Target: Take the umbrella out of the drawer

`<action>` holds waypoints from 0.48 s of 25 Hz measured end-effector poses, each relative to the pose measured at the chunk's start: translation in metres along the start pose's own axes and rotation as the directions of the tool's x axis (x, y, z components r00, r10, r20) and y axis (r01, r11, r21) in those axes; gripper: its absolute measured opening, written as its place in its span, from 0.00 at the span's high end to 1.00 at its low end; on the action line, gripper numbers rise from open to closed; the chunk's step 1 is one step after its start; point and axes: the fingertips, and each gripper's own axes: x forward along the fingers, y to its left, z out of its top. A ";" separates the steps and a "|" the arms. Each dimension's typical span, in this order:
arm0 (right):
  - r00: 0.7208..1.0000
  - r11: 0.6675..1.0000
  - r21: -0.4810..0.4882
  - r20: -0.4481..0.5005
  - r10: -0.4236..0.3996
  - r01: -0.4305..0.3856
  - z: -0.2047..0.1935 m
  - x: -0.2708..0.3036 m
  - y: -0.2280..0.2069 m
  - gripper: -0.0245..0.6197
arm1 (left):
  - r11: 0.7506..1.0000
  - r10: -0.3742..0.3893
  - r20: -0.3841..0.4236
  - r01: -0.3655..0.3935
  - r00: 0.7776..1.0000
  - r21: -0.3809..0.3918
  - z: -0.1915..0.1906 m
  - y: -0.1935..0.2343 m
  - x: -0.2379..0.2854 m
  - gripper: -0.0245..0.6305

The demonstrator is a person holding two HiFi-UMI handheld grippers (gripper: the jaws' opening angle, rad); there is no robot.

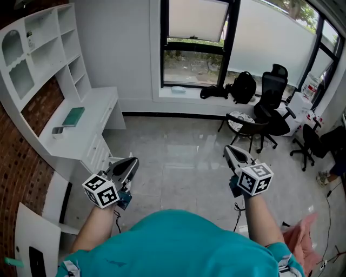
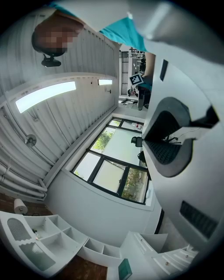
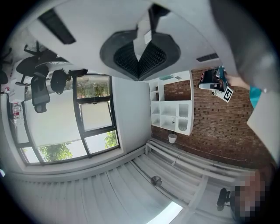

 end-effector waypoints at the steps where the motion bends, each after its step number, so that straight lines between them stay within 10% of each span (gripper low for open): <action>1: 1.000 1.000 0.003 -0.002 0.002 -0.002 -0.002 -0.004 -0.005 0.93 | 1.000 -0.003 -0.003 0.003 1.000 -0.003 -0.003 -0.005 0.006 0.94; 12: 0.999 0.999 0.030 -0.038 0.021 -0.020 -0.024 0.007 -0.033 0.93 | 0.999 -0.007 -0.038 0.006 0.999 -0.042 -0.021 -0.004 0.037 0.94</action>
